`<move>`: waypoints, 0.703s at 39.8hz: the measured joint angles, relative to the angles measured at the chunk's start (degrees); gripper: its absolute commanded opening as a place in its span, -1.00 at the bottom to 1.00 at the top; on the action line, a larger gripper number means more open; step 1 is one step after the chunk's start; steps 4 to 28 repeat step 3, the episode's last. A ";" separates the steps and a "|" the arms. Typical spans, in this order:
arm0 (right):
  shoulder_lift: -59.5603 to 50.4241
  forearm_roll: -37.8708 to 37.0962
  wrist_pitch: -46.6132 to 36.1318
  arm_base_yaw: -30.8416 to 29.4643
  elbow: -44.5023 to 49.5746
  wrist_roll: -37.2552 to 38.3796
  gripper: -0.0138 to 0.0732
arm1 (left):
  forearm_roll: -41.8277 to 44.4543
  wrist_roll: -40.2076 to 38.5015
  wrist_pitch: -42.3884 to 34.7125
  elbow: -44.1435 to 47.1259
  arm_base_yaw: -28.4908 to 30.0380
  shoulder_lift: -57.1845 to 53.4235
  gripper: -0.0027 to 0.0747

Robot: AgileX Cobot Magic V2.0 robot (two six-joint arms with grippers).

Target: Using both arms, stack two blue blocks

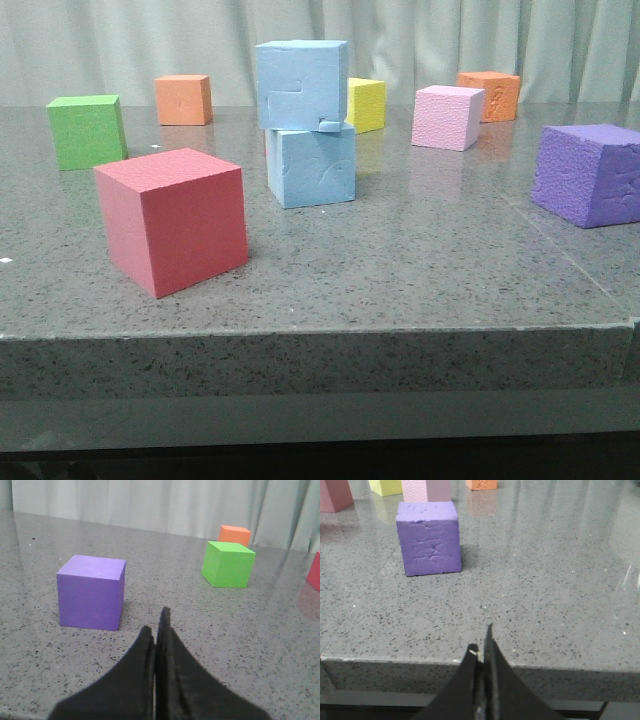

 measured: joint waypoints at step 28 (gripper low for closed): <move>0.00 0.00 0.00 0.00 0.00 0.00 -0.84 | 0.00 0.00 0.00 0.00 0.00 0.00 -0.98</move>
